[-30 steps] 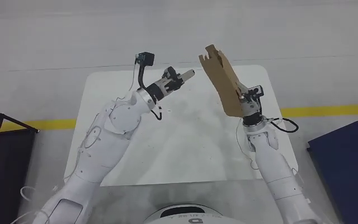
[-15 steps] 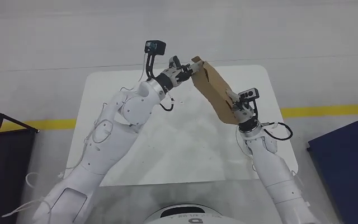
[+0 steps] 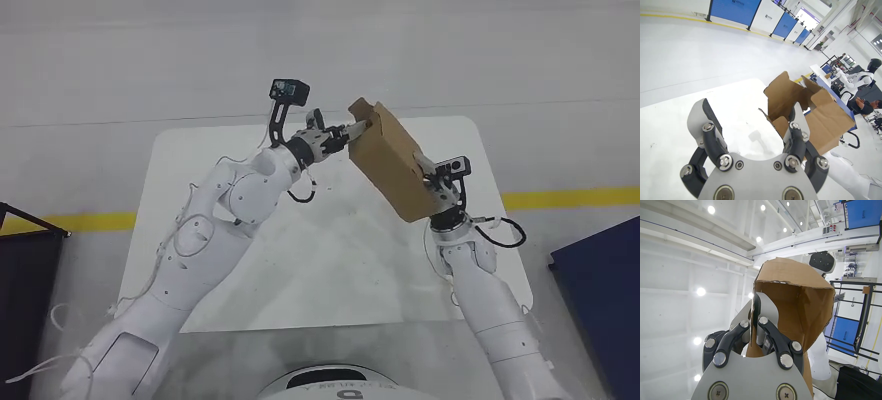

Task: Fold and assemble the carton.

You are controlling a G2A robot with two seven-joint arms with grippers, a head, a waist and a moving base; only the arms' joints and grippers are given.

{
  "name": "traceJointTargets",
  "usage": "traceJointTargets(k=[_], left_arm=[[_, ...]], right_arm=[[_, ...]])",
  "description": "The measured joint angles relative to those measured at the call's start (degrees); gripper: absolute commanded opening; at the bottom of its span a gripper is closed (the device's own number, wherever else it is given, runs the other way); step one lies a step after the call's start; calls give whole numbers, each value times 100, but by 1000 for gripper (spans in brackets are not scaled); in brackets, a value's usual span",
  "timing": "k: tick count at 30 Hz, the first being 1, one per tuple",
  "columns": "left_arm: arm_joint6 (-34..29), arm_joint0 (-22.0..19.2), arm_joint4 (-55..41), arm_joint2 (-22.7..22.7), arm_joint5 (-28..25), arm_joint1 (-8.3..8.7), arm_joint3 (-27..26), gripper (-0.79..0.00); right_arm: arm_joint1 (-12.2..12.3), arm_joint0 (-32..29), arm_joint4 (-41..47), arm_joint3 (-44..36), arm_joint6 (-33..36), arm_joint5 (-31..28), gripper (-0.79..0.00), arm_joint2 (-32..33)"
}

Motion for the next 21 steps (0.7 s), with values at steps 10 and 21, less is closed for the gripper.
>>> traceJointTargets(k=[10,21], left_arm=[[-286,41,124,37,74,-22,34,0],[-803,-58,362,154,219,-56,81,0]], right_arm=[[-13,-34,-198,-68,72,21,-785,9],[-1,-132,-349,-63,286,55,-785,106]])
